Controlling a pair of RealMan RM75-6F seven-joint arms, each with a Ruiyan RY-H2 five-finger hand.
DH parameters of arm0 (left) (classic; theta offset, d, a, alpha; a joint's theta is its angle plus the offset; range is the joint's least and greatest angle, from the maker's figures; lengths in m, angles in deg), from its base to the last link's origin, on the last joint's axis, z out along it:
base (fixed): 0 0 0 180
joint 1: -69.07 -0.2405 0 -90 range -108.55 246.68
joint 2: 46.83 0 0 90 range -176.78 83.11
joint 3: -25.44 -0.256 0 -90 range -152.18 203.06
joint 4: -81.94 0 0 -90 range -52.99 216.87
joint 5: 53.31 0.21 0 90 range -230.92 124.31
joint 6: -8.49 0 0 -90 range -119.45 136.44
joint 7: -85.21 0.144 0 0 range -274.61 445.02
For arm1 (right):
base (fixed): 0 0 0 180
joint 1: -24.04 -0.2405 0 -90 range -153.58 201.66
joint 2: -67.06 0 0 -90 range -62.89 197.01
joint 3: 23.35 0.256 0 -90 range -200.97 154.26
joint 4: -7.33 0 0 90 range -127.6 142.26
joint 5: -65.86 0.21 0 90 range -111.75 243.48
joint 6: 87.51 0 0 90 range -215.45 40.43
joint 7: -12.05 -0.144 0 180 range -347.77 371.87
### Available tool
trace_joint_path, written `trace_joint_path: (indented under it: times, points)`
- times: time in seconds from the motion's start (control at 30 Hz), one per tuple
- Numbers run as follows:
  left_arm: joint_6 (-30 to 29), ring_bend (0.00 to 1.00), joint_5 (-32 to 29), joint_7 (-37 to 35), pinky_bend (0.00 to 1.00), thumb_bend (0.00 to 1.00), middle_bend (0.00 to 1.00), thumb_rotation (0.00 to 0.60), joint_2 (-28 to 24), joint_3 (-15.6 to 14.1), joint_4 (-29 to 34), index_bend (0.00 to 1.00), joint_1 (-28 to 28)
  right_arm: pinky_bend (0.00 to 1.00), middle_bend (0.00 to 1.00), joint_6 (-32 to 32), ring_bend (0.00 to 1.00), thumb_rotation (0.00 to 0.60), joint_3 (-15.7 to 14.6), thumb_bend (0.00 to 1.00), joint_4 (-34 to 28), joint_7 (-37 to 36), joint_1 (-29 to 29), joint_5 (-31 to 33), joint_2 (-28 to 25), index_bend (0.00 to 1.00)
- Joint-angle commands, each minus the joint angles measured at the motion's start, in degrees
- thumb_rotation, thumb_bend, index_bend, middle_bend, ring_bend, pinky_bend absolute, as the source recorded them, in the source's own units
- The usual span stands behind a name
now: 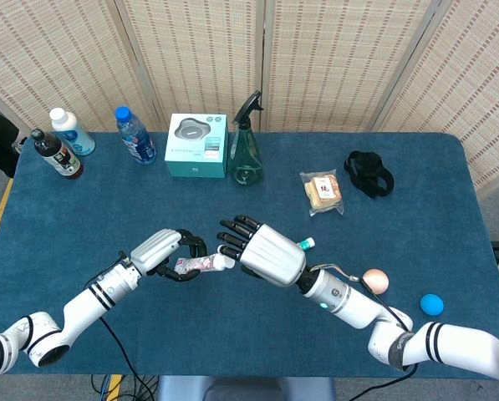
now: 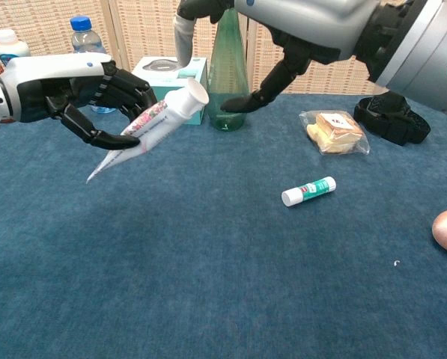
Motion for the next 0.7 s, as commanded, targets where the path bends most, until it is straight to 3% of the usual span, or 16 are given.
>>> trace_joint_path:
  times: [0.03,0.7]
  points:
    - [0.3,0.47,-0.1,0.0,0.27,0.41,0.67,0.600,-0.1,0.0,0.1,0.58,0.2,0.28,0.36,0.3,0.20,0.600,-0.3,0.12,0.2,0.2,-0.4,0.5,0.2,0.43]
    - [0.3,0.47,0.2,-1.4,0.27,0.41,0.67,0.600,-0.4,-0.3,0.2,0.58,0.7,0.28,0.37,0.5,0.20,0.600,-1.5,0.18,0.4,1.3,-2.5,2.5,1.1,0.51]
